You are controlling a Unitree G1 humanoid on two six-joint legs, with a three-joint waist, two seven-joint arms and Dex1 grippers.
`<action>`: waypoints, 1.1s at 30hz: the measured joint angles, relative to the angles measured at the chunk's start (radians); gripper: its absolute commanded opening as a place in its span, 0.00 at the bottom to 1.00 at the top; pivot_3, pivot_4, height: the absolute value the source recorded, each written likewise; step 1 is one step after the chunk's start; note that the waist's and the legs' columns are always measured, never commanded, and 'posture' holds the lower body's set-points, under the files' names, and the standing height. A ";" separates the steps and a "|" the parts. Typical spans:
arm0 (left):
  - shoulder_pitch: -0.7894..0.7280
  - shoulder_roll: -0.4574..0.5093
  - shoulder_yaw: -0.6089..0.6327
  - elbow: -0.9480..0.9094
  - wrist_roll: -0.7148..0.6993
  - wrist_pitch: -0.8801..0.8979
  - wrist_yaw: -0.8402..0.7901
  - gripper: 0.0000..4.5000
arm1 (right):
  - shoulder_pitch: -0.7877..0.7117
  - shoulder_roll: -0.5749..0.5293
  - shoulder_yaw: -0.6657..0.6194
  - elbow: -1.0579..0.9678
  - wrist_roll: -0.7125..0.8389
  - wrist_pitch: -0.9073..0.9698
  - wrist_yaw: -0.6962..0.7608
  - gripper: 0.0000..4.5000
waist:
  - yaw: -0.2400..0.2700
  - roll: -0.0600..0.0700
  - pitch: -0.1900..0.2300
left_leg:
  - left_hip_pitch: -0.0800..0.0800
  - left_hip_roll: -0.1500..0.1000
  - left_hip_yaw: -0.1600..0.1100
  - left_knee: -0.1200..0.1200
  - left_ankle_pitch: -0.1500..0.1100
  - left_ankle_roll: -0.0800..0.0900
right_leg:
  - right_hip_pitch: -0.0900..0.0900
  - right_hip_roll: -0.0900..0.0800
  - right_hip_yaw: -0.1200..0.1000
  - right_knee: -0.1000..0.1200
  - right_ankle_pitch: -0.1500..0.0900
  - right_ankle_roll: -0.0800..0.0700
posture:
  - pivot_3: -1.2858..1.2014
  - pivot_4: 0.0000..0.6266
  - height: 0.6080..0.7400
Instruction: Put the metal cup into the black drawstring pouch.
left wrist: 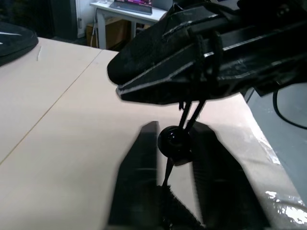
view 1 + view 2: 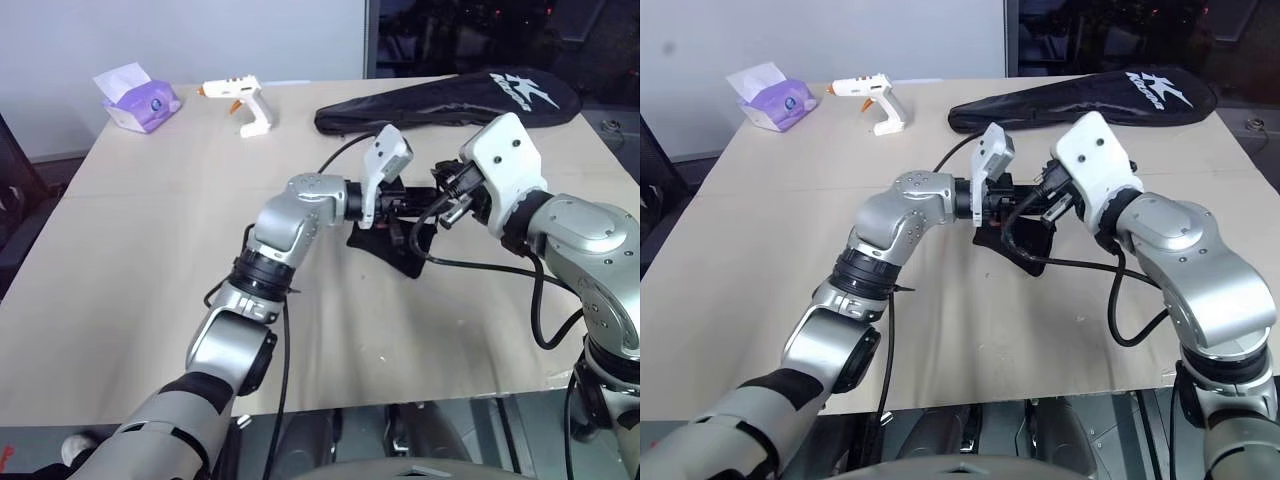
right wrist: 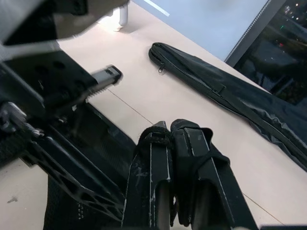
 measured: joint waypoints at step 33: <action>0.138 0.496 0.065 -0.265 0.117 0.094 -0.032 0.04 | 0.062 0.037 -0.225 0.343 0.137 -0.274 -0.004 0.00 | 0.022 0.002 -0.001 | -0.001 -0.003 -0.002 0.002 -0.003 0.005 | 0.003 -0.001 0.005 -0.004 -0.001 0.003 | 0.52 0.24 1.00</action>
